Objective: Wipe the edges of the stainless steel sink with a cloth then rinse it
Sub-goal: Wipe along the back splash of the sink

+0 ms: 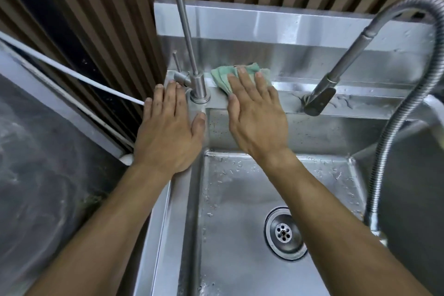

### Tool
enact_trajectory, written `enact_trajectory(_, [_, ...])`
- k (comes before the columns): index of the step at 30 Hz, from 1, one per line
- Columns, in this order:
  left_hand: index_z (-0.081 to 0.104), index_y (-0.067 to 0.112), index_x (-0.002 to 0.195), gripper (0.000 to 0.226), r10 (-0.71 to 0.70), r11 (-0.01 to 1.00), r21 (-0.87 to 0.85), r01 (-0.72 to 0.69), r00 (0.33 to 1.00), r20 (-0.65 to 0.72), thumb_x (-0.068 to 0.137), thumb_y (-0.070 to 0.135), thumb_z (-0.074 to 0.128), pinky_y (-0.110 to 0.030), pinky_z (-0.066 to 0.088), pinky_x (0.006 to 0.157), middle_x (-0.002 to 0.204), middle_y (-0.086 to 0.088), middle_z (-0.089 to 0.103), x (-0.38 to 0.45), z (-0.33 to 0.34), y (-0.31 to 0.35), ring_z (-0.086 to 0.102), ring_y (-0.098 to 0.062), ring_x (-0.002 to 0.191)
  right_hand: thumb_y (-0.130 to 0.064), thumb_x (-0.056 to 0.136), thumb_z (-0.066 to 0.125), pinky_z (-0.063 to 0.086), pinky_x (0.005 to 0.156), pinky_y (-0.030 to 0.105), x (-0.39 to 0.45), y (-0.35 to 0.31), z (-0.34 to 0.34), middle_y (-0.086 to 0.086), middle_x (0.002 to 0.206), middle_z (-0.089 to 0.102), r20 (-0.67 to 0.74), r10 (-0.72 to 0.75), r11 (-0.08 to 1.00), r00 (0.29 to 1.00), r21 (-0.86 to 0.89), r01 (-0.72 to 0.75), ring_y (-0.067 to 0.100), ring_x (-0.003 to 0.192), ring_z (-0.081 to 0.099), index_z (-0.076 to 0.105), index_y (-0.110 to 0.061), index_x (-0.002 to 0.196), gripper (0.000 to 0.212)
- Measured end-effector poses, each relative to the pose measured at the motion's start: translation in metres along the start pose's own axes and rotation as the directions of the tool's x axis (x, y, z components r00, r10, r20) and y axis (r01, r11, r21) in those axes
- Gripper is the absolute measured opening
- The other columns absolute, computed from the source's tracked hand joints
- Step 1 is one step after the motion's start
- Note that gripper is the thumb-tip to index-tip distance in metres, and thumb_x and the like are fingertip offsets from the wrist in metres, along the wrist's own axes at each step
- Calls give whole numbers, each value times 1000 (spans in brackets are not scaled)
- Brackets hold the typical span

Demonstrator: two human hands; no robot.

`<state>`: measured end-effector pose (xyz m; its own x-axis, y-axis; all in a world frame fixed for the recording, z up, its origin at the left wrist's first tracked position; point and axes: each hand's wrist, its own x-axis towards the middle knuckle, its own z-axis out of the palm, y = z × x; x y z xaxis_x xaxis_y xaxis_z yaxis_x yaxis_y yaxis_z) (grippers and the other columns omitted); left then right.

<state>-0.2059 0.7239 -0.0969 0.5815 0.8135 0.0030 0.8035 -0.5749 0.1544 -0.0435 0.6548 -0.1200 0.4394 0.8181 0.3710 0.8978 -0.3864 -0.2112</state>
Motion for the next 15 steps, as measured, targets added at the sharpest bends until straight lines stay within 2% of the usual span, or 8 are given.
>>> enact_trajectory(4, [12, 8, 166, 81, -2, 1000, -9, 2, 1000, -3, 99, 55, 8, -46, 1, 130, 174, -12, 2, -1, -1, -1, 0, -29, 161, -36, 110, 26, 13, 129, 48, -9, 6, -4, 2, 170, 24, -24, 321, 947, 947, -1, -321, 33, 159, 15, 32, -20, 162, 55])
enact_trajectory(7, [17, 14, 165, 79, 8, 1000, 7, -8, 1000, -12, 99, 55, 5, -47, 0, 130, 174, -13, 4, -3, 0, 1, 1, -31, 161, -30, 109, 31, 12, 128, 50, -1, -23, 2, 11, 169, 26, -40, 419, 908, 907, 35, -418, 38, 156, 21, 31, -9, 161, 56])
enact_trajectory(9, [17, 15, 165, 78, 3, 1000, 7, -3, 1000, -8, 99, 54, 4, -47, -2, 130, 174, -12, 3, -3, 0, 2, 0, -30, 161, -30, 107, 29, 14, 127, 49, 1, -44, 8, 13, 167, 29, -18, 327, 943, 945, 69, -325, 39, 155, 25, 34, -7, 159, 57])
enact_trajectory(11, [15, 15, 166, 77, 3, 1000, 14, -3, 1000, -7, 99, 53, 4, -46, -3, 130, 174, -11, 1, -4, 1, 2, -2, -30, 161, -34, 105, 21, 14, 127, 46, -1, -45, 6, 8, 168, 30, 68, 116, 988, 991, 96, -122, 34, 156, 23, 36, -11, 159, 61])
enact_trajectory(13, [15, 16, 166, 77, 1, 1000, 16, 0, 1000, -13, 99, 52, 5, -46, -4, 129, 174, -10, 1, -4, 1, 2, -2, -29, 161, -36, 105, 21, 16, 128, 44, 2, -26, -1, 2, 167, 32, 125, -71, 995, 990, 81, 61, 29, 157, 23, 38, -17, 159, 59])
enact_trajectory(15, [15, 16, 166, 76, -1, 1000, 21, 1, 1000, -14, 99, 52, 6, -46, -3, 129, 175, -10, 2, -3, 1, 1, -1, -29, 161, -36, 108, 26, 20, 128, 43, 5, -1, -5, -2, 165, 36, 120, -114, 993, 986, 42, 109, 25, 156, 26, 41, -21, 158, 54])
